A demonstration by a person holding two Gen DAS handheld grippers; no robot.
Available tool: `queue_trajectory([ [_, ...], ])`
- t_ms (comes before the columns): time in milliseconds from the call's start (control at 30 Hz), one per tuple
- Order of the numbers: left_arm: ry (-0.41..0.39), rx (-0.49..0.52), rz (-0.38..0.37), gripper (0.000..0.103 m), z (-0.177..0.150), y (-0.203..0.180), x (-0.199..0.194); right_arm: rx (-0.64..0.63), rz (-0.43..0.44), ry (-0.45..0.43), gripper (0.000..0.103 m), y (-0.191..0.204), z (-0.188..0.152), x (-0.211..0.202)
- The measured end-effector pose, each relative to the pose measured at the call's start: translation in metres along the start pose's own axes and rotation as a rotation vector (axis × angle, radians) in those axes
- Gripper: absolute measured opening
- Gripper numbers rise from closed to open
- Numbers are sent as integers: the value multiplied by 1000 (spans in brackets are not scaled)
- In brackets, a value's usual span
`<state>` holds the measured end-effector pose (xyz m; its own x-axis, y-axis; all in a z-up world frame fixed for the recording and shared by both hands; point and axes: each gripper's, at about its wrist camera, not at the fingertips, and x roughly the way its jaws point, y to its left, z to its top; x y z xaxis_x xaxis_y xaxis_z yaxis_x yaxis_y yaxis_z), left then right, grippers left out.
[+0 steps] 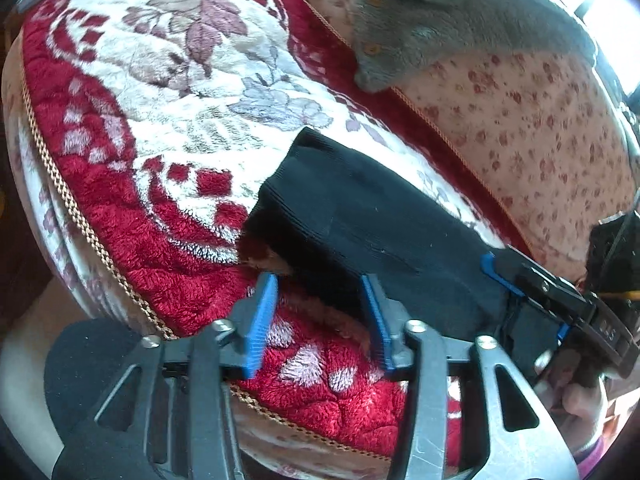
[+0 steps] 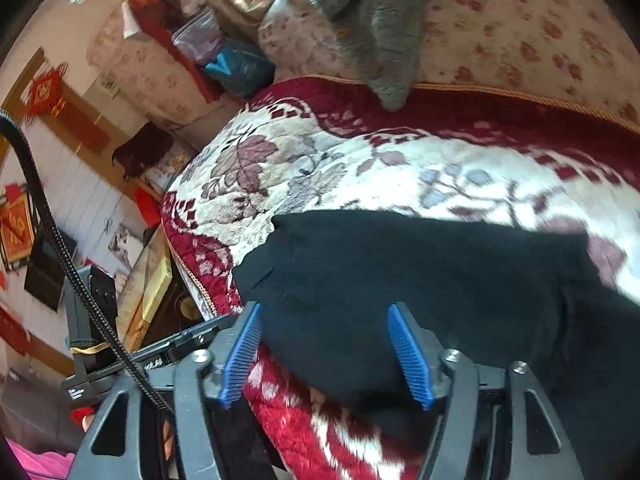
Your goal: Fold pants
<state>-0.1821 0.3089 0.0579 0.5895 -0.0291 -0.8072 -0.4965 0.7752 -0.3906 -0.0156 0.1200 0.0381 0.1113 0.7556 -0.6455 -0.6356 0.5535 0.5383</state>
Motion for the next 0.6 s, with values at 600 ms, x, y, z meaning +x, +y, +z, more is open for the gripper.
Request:
queue_trajectory([
  [600, 9, -195, -28, 54, 6, 21, 33, -310, -27, 222, 67, 31, 76, 116],
])
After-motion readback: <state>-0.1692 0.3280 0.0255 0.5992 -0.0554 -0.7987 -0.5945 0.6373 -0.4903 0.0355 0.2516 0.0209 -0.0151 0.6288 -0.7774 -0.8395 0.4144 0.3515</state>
